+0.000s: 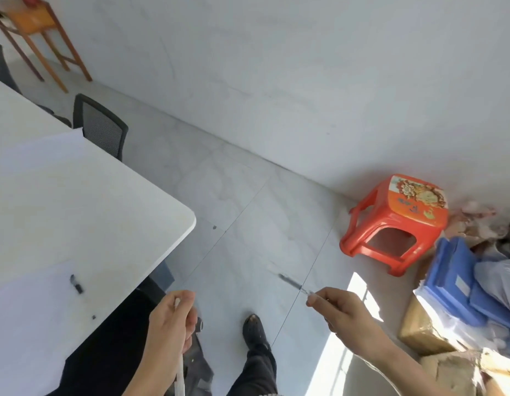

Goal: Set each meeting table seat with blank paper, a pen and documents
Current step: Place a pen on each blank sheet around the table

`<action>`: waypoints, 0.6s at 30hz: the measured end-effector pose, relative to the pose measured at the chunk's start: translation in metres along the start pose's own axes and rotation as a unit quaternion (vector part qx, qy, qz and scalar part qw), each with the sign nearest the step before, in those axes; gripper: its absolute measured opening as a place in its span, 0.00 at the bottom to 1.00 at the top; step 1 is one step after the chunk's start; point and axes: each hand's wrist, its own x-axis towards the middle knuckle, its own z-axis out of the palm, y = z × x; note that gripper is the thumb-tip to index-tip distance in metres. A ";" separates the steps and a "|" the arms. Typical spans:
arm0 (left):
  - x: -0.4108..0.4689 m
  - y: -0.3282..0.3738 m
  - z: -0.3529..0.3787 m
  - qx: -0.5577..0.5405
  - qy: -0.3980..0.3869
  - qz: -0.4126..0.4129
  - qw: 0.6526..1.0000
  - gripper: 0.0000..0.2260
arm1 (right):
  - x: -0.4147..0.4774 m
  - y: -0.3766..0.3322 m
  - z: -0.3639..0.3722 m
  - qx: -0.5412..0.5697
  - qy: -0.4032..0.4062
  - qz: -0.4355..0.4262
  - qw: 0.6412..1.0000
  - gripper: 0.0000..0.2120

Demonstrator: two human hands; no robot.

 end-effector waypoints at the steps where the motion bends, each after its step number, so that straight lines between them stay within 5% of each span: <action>1: 0.018 0.006 0.008 -0.006 0.003 -0.003 1.000 0.08 | 0.019 -0.007 -0.008 -0.008 0.003 -0.001 1.000 0.18; 12: 0.178 0.150 0.058 -0.032 -0.001 0.036 0.999 0.08 | 0.214 -0.142 -0.032 -0.013 -0.021 -0.016 1.000 0.13; 18: 0.255 0.184 0.050 -0.067 0.076 0.007 0.995 0.07 | 0.330 -0.172 -0.026 -0.022 -0.077 0.004 0.997 0.13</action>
